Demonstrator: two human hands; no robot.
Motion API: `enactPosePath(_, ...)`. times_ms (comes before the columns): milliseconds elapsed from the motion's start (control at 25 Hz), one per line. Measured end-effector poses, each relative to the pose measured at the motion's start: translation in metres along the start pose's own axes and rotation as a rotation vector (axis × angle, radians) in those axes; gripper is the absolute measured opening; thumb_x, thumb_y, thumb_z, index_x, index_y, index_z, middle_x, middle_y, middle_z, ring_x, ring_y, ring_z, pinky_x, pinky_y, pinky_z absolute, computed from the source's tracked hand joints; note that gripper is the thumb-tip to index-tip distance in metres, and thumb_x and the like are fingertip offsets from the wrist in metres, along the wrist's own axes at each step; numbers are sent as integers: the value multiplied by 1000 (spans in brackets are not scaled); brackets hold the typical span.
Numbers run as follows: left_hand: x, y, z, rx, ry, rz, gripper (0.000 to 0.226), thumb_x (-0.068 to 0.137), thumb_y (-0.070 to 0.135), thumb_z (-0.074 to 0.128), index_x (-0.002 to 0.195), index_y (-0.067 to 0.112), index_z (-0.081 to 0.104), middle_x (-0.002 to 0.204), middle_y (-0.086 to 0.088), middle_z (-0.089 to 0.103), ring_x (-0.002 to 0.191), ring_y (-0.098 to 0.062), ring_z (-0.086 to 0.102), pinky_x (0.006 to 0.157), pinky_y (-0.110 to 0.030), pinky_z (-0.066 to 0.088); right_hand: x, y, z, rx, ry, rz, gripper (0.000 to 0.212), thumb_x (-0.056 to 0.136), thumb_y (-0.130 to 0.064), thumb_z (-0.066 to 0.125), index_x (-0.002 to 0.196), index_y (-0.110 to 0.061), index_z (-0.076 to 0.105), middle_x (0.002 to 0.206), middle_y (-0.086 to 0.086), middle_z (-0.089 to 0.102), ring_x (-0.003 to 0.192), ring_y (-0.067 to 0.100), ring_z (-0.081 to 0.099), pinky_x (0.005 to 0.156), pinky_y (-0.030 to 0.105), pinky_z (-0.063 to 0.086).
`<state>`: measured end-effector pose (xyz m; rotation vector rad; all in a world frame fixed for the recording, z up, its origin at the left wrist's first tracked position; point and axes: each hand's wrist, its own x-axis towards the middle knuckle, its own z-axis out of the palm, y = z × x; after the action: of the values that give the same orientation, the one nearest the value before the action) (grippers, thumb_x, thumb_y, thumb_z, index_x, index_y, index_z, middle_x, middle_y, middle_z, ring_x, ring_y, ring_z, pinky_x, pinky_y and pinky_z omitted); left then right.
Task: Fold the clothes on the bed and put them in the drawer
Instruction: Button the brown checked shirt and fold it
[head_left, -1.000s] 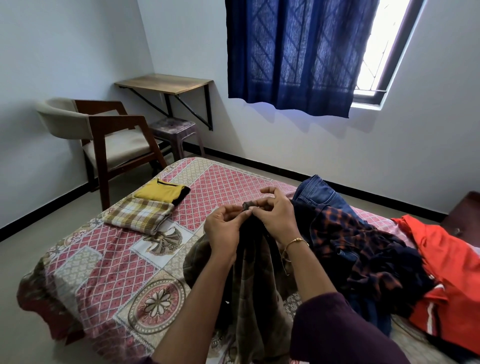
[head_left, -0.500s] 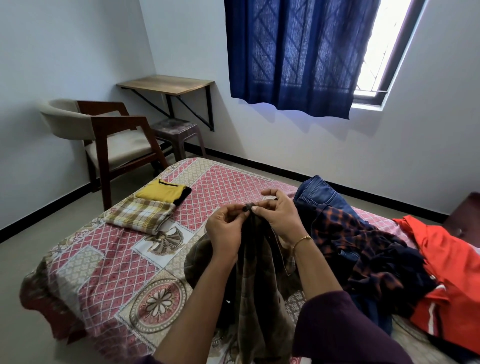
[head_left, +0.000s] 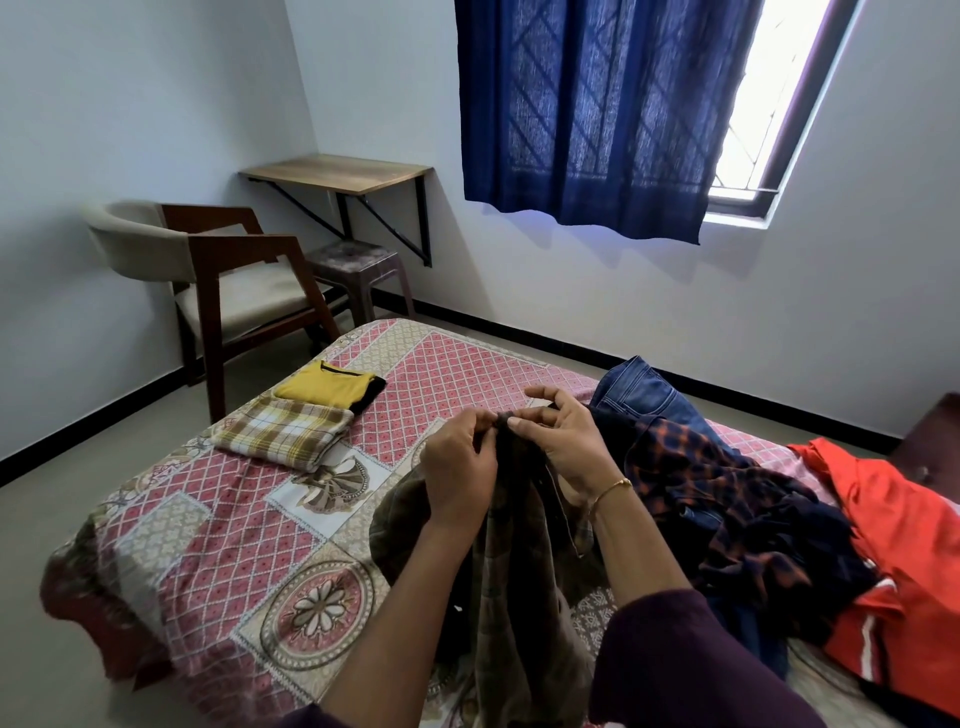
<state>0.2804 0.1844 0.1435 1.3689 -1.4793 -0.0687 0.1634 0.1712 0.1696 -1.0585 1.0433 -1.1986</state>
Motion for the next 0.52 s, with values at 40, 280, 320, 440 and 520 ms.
enactPosePath(40, 1, 0, -1, 6, -2, 11, 15, 72, -4, 75, 83, 2, 66, 70, -6, 69, 60, -14, 63, 57, -17, 43, 0, 1, -1, 41, -6, 16, 33, 85, 4, 61, 113, -9, 51, 78, 4, 63, 74, 12, 63, 70, 18, 55)
enactPosePath(280, 0, -7, 2, 95, -11, 64, 22, 67, -7, 77, 77, 5, 62, 60, -3, 63, 48, -14, 58, 51, -20, 42, 1, 12, 1, 223, -7, 133, 27, 91, -2, 55, 117, -2, 52, 81, 4, 63, 71, 10, 62, 63, 18, 54)
enactPosePath(320, -1, -8, 2, 108, -12, 78, 21, 68, -6, 78, 78, 5, 62, 60, -3, 64, 49, -16, 60, 51, -21, 43, 2, 13, 3, 218, -7, 128, 29, 89, -1, 57, 117, -2, 52, 80, 3, 62, 72, 11, 62, 64, 18, 55)
enactPosePath(440, -1, -9, 1, 0, -6, -5, 20, 73, -3, 75, 87, 3, 62, 70, -4, 67, 60, -13, 62, 57, -17, 44, 4, 12, 9, 155, -20, 96, 33, 84, -1, 64, 116, -5, 52, 79, 2, 62, 77, 14, 64, 72, 21, 56)
enactPosePath(520, 0, -8, 0, -129, -18, -148, 20, 77, -1, 72, 89, 6, 58, 75, -1, 65, 65, -7, 60, 61, -7, 44, 4, 9, 10, 31, 3, 57, 37, 81, 1, 67, 114, -6, 53, 81, 3, 63, 79, 15, 64, 75, 23, 56)
